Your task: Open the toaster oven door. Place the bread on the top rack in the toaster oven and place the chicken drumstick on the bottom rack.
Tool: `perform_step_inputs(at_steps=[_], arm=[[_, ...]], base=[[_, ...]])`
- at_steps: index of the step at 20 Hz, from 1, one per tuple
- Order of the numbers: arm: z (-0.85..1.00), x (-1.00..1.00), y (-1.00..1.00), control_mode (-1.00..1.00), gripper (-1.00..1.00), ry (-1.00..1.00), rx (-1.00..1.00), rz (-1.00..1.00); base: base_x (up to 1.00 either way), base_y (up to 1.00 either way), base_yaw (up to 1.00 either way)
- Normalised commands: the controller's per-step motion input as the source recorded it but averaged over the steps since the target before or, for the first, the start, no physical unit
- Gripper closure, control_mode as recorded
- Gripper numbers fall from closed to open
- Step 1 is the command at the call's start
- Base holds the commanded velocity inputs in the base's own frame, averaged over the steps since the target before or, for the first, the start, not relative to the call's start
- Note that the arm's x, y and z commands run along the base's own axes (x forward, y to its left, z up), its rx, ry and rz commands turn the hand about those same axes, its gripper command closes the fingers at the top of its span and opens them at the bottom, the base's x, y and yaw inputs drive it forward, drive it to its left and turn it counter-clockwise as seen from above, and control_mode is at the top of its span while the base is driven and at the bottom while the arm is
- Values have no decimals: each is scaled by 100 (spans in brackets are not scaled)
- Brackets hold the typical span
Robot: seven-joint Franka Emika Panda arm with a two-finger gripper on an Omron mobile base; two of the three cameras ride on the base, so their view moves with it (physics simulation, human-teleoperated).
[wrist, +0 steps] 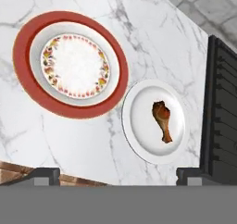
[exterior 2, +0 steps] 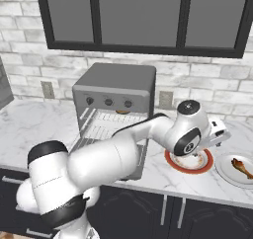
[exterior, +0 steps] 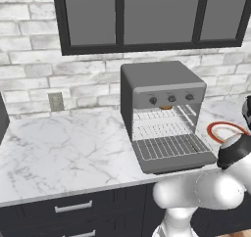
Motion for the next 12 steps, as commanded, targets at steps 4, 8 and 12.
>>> perform_step_inputs(at_steps=[4,8,12], arm=[[0,72,-77,-100,-100,5,-4,0],[0,58,-85,-100,-100,22,4,0],[0,40,-76,-100,-100,35,15,0]], base=[[0,0,0],[0,0,0],[0,0,0]])
